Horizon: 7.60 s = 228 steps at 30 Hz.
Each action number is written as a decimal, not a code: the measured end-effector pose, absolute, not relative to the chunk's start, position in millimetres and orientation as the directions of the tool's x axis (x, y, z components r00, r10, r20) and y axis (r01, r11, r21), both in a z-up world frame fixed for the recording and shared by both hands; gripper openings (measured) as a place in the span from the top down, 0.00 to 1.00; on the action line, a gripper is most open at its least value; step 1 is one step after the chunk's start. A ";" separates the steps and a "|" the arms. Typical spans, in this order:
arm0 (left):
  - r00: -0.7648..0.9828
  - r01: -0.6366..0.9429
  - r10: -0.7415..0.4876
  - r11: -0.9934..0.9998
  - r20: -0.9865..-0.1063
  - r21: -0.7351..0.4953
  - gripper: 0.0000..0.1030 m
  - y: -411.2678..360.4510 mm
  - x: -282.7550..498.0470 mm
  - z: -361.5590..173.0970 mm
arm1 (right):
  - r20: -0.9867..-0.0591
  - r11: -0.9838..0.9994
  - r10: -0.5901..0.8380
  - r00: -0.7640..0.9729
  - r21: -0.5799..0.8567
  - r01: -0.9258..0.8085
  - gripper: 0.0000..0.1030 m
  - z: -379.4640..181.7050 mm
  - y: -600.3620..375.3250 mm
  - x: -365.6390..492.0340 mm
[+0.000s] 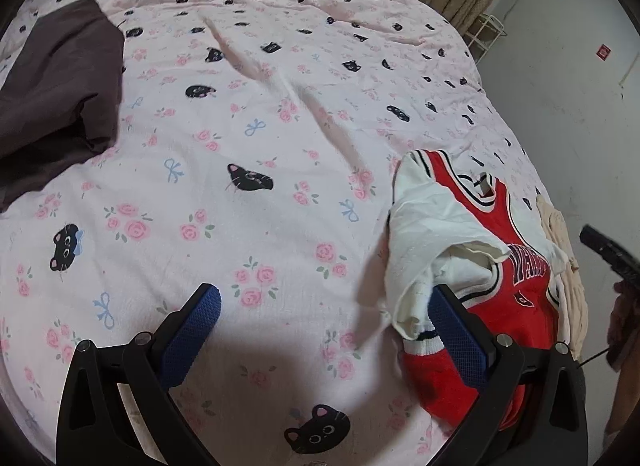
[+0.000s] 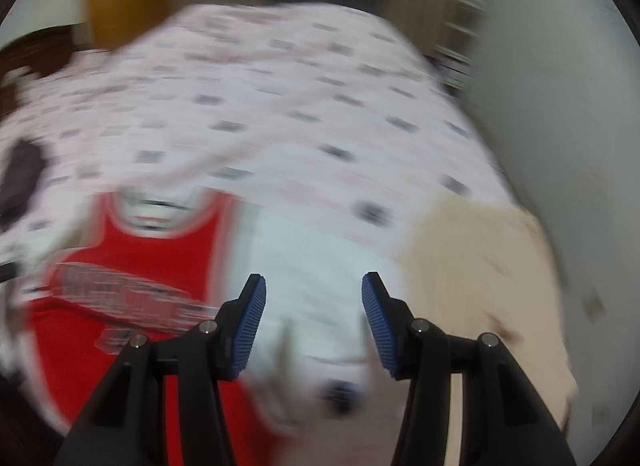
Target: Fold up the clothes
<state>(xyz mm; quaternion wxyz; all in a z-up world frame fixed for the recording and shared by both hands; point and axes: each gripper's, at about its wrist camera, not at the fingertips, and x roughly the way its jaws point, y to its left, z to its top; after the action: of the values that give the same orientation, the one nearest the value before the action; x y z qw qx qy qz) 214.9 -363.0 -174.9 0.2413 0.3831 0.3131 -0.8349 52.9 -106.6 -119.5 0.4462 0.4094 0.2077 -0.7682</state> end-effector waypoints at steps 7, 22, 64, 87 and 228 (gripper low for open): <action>-0.619 0.582 -0.223 -0.773 -0.753 -0.250 0.00 -343.2 209.9 -158.3 | -0.802 -0.195 -0.596 -0.040 0.096 0.976 0.70 -104.7 -180.2 122.1; -0.604 0.569 -0.221 -0.792 -0.765 -0.220 0.00 -343.3 203.7 -165.5 | -0.859 0.027 -0.511 -0.031 -0.052 0.998 0.71 -148.0 -256.7 188.9; -0.587 0.668 -0.167 -0.653 -0.792 -0.357 0.01 -383.8 217.1 -180.7 | -0.926 0.182 -0.378 0.013 -0.061 0.981 0.97 -172.0 -463.5 233.7; -0.576 0.626 -0.297 -0.760 -0.761 -0.178 0.00 -358.9 220.9 -139.0 | -0.888 0.003 -0.456 -0.063 -0.072 0.997 0.57 -122.7 -345.3 84.9; -0.588 0.479 -0.313 -0.878 -0.746 -0.009 0.33 -306.3 133.7 -116.8 | -0.818 -0.499 -0.454 -0.353 -0.094 0.861 0.60 -123.2 -135.7 -62.4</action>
<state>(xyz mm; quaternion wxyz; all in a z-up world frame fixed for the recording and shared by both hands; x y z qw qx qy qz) 133.7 -306.3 -116.8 0.2236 0.3949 0.1048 -0.8849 -62.4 -135.7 -123.2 0.4228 0.3806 0.2675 -0.7777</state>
